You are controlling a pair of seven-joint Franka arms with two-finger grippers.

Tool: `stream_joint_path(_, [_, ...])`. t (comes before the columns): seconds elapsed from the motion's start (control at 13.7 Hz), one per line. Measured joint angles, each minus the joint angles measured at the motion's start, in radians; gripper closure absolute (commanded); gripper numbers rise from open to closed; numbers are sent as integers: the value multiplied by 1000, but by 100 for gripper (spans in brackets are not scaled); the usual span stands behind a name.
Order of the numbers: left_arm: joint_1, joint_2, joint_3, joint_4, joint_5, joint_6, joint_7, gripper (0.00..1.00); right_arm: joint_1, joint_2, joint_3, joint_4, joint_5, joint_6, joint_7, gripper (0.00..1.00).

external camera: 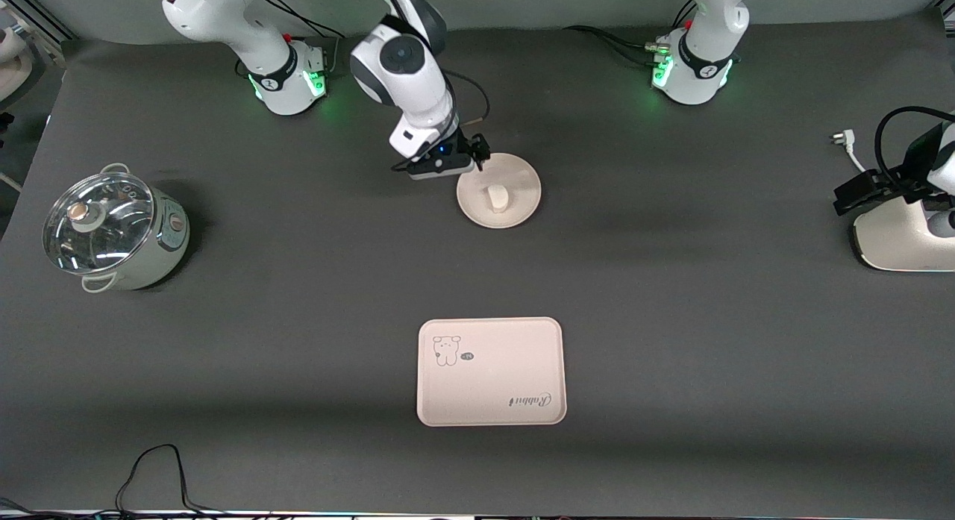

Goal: Place bun in plate and plate on tray
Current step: 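Grip the plate rim with the right gripper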

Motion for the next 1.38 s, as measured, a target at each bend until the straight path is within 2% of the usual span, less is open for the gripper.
stream_joint_path(0.29, [0,11,0,9,-2,-5,-16,0,4,104,-1,-56,0,186,1,0])
stream_joint_path(0.58, [0,14,-1,30,-2,-11,-17,0,11,153,-1,-56,2,230,4,0])
stream_joint_path(0.66, [1,14,-1,32,-2,-18,-17,0,11,155,-1,-56,2,230,4,3])
stream_joint_path(1.09, [2,22,-5,34,-2,-27,-17,0,11,156,-1,-55,5,230,5,83])
stream_joint_path(1.17, [1,24,-7,36,-2,-27,-17,0,11,156,-1,-55,5,230,5,92])
stream_joint_path(1.24, [1,28,-9,39,-2,-27,-17,0,11,156,-1,-54,6,230,5,96])
stream_joint_path(1.38, [1,41,-10,42,6,-27,-16,0,11,156,-1,-53,7,230,5,100])
